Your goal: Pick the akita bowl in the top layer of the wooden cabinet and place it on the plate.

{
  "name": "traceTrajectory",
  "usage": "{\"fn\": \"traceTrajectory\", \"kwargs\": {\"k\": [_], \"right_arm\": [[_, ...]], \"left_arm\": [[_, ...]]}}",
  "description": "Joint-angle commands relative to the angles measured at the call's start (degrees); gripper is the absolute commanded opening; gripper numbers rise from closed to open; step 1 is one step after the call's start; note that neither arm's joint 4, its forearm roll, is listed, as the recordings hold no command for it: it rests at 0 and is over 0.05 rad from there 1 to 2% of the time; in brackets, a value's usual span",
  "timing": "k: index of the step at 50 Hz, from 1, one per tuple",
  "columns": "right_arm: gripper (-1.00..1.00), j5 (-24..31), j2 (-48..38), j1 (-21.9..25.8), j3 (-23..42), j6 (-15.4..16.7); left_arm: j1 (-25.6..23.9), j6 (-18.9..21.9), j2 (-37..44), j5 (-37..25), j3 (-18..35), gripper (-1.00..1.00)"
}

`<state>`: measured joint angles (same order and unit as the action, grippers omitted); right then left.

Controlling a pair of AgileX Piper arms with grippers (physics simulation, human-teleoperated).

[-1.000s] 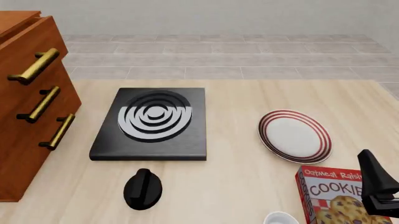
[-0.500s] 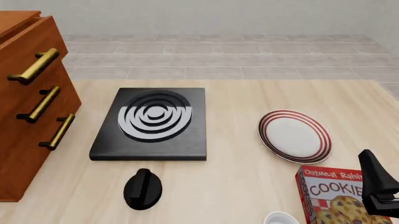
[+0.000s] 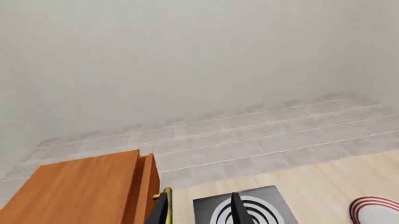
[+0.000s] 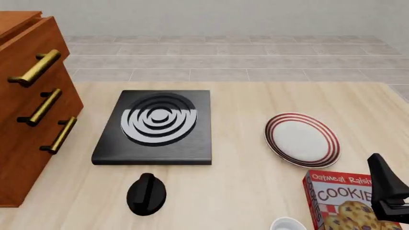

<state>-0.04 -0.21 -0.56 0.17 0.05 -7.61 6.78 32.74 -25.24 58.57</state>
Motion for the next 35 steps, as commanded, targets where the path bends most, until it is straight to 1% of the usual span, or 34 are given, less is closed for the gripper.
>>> {"fn": "traceTrajectory", "kwargs": {"k": [1,4,5,6,8,12,14,18,20,21,22,27,31,32,34,35], "right_arm": [[1.00,0.06,0.10,-0.25,0.03,-0.17],[1.00,0.09,0.13,-0.28,0.03,-0.16],[1.00,0.12,0.14,-0.27,0.03,-0.17],[1.00,0.13,0.14,-0.27,0.03,-0.17],[1.00,0.15,0.15,-0.24,0.03,-0.16],[1.00,0.13,0.15,-0.24,0.03,-0.11],[1.00,0.14,0.16,-0.21,0.03,-0.02],[1.00,0.12,0.14,-0.19,0.03,0.02],[1.00,0.11,0.14,-0.21,0.03,-0.02],[1.00,0.10,0.14,-0.24,0.03,-0.01],[1.00,0.06,0.14,-0.23,0.04,0.01],[1.00,0.01,0.07,-0.17,0.05,0.05],[1.00,0.01,0.08,-0.20,0.10,0.06],[1.00,0.01,0.08,-0.23,0.10,0.08],[1.00,-0.03,0.09,-0.24,0.13,0.09],[1.00,-0.01,0.09,-0.22,0.13,0.10]], "left_arm": [[-0.39,2.39,2.75,-3.38,3.60,1.00],[0.35,2.44,3.40,-4.27,4.66,1.00],[0.31,0.74,4.10,-5.29,5.45,1.00],[0.00,0.05,4.45,-5.70,5.67,1.00],[0.26,0.13,4.81,-6.54,6.19,1.00],[1.65,1.70,5.48,-7.21,6.52,1.00],[1.46,1.10,5.91,-7.88,7.20,1.00],[1.75,2.07,6.72,-9.19,8.26,1.00],[1.46,1.48,6.91,-9.75,8.75,1.00],[1.15,-0.47,7.74,-11.08,9.67,1.00],[1.12,-0.83,7.90,-12.01,10.91,1.00],[1.16,-0.83,8.44,-13.64,13.17,1.00],[3.51,-0.31,9.43,-14.75,13.79,1.00],[4.21,-1.01,10.15,-15.41,14.06,1.00],[4.40,-0.11,10.15,-15.44,14.24,1.00],[4.61,-0.40,10.55,-15.82,14.38,1.00]]}}
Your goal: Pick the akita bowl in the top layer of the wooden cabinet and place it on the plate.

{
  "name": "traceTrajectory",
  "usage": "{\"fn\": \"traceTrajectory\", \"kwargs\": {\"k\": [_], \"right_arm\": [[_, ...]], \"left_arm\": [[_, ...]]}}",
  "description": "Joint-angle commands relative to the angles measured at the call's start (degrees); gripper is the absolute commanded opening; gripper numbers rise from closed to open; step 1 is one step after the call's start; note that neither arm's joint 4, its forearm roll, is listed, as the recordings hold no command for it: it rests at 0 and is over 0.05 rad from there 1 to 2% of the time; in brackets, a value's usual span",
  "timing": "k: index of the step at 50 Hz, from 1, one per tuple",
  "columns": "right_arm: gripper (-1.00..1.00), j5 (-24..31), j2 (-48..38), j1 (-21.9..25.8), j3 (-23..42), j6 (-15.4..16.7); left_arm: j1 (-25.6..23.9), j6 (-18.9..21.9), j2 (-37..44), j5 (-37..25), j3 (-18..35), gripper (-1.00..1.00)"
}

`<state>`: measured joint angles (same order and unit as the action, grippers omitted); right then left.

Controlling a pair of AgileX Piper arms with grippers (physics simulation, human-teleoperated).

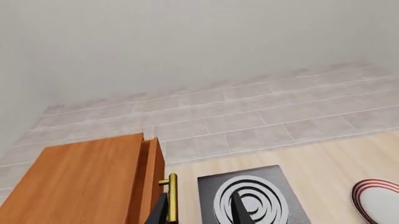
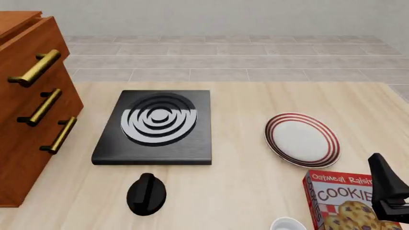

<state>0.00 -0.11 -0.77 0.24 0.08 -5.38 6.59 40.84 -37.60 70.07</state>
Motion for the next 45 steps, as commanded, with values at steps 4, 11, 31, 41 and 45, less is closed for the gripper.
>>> {"fn": "traceTrajectory", "kwargs": {"k": [4,11,31,41,45], "right_arm": [[1.00,-0.05,0.01,0.00,0.07,0.06],[1.00,0.00,0.05,-0.06,0.09,0.02],[1.00,-0.03,0.00,-0.08,0.04,-0.11],[1.00,-0.17,-0.14,-0.07,0.04,-0.10],[1.00,-0.13,-0.08,-0.07,0.04,-0.13]], "left_arm": [[3.55,0.66,3.44,-4.19,3.40,1.00],[5.34,2.18,4.31,-5.21,3.95,1.00],[8.15,5.38,5.16,-6.99,3.29,1.00],[10.41,6.00,6.00,-7.02,2.07,1.00],[11.04,6.32,6.39,-7.01,1.89,1.00]]}}
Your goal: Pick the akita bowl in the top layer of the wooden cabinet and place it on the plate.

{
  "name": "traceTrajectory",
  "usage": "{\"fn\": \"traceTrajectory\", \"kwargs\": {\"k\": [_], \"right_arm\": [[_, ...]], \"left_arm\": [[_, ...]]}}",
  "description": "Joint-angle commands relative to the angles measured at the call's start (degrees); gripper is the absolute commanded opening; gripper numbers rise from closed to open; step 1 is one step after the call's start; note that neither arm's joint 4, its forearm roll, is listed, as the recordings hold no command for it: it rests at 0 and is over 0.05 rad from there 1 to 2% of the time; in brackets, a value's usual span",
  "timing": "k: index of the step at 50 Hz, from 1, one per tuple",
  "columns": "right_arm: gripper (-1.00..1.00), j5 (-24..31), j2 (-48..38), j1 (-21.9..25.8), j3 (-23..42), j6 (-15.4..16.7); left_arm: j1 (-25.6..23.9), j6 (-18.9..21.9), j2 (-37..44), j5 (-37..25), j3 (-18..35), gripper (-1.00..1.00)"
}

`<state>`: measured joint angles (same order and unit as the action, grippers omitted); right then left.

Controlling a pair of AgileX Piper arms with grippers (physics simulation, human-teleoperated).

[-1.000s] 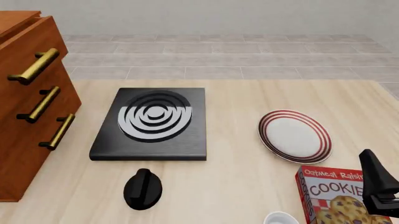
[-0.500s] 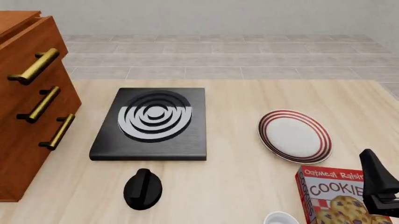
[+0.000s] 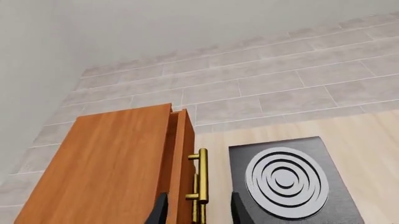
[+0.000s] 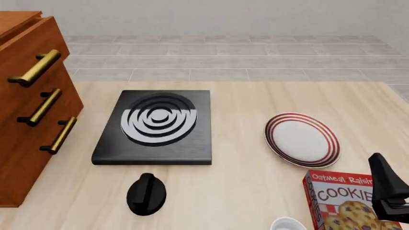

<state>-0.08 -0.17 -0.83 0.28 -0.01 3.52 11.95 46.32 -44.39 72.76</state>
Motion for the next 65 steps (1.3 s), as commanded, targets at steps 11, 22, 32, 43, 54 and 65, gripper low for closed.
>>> {"fn": "traceTrajectory", "kwargs": {"k": [11,22,32,43,54,65], "right_arm": [[1.00,-0.03,0.11,-0.08,0.02,-0.10],[1.00,-0.06,0.12,-0.18,0.03,-0.19],[1.00,-0.07,0.12,-0.16,0.07,-0.19],[1.00,0.00,0.11,-0.07,0.06,-0.12],[1.00,0.02,0.10,-0.08,0.02,-0.10],[1.00,0.01,0.08,-0.10,0.00,-0.17]], "left_arm": [[3.52,1.35,1.44,-0.52,-0.87,1.00],[4.58,1.06,2.13,0.15,-2.99,1.00],[4.88,1.03,2.24,0.38,-4.16,1.00],[5.54,1.42,2.16,0.93,-6.25,1.00],[5.92,1.60,2.05,1.37,-8.03,1.00],[6.43,1.80,1.88,1.89,-9.77,1.00]]}}
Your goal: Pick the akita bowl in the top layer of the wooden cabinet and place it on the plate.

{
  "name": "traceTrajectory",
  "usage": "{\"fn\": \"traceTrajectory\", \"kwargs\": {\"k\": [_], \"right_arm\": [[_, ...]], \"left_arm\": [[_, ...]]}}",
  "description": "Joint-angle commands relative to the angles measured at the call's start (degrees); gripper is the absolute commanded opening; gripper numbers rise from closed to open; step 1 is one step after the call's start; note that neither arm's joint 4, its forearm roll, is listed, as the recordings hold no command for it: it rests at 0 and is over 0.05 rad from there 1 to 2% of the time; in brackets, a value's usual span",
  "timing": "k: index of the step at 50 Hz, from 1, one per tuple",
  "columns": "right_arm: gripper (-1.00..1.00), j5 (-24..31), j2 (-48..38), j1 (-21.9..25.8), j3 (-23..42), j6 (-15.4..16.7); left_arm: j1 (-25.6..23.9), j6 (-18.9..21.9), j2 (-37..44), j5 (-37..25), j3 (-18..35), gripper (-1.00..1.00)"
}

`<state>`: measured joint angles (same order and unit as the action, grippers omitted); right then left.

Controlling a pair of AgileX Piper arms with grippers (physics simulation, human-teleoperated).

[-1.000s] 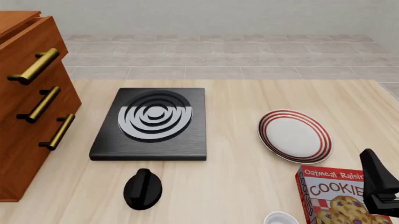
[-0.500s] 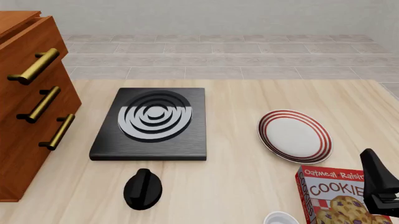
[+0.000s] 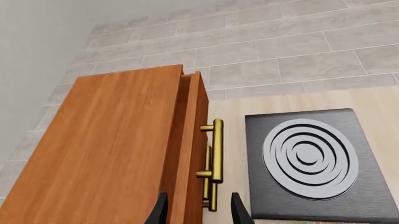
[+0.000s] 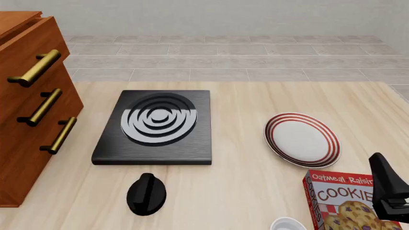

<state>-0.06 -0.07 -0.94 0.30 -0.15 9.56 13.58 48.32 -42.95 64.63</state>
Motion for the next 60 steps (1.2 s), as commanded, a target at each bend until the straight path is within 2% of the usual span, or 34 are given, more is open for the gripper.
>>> {"fn": "traceTrajectory", "kwargs": {"k": [1,60], "right_arm": [[1.00,-0.02,-0.02,-0.01,-0.02,-0.08],[1.00,0.00,0.03,-0.05,-0.05,-0.04]], "left_arm": [[0.41,0.23,-0.16,0.53,-1.82,1.00],[2.75,0.07,-1.48,2.72,-8.55,1.00]]}}
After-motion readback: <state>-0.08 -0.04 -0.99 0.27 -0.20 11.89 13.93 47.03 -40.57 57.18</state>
